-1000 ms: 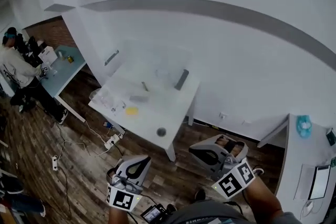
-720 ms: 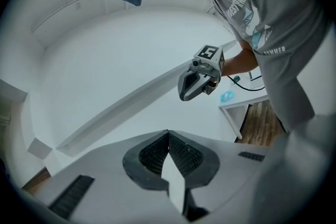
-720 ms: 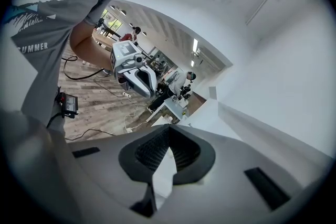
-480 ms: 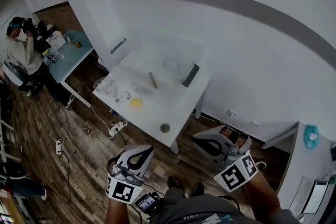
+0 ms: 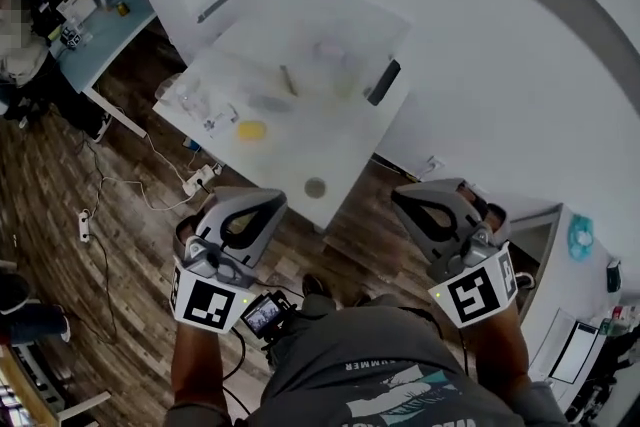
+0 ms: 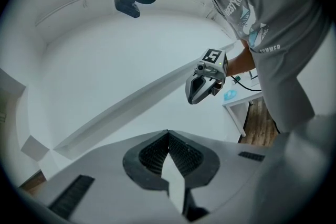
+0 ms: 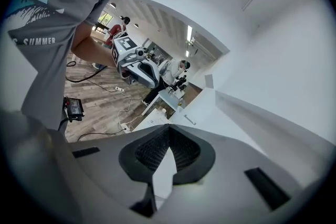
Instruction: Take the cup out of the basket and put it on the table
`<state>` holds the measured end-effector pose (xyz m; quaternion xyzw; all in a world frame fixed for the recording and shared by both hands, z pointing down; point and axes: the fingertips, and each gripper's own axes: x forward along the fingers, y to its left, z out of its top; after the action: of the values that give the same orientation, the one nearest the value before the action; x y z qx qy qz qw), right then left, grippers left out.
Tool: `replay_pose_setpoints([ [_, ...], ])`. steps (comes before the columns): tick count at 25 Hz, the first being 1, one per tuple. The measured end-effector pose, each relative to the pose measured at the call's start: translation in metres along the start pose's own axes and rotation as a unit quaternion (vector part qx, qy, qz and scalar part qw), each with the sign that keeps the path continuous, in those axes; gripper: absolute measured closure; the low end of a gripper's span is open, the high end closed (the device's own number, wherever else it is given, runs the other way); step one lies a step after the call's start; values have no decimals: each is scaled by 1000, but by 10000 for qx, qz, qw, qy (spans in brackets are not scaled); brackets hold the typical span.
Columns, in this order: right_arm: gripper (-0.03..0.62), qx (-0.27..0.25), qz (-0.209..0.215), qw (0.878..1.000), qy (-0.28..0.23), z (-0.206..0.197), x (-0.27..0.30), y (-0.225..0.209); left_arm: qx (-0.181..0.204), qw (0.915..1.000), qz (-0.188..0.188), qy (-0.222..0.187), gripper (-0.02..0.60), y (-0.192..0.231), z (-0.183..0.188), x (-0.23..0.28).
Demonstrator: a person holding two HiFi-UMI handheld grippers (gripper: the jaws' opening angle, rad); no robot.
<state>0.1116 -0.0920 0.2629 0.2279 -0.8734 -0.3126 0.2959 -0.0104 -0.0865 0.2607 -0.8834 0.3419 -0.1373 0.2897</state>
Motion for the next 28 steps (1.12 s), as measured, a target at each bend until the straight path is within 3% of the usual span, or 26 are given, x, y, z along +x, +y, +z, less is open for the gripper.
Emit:
replay_pose_setpoints([
  [4, 587, 70, 34, 9999, 92, -9, 23, -3, -130, 9998, -107, 62, 572, 8, -29, 11],
  [11, 587, 112, 154, 9997, -123, -33, 41, -37, -210, 9995, -84, 233, 572, 21, -40, 52],
  [22, 586, -36, 493, 9952, -842, -78, 52, -96, 8, 9970, 310, 706, 572, 32, -26, 117],
  [28, 586, -78, 624, 9938, -921, -90, 70, -115, -61, 9950, 401, 913, 572, 42, -34, 124],
])
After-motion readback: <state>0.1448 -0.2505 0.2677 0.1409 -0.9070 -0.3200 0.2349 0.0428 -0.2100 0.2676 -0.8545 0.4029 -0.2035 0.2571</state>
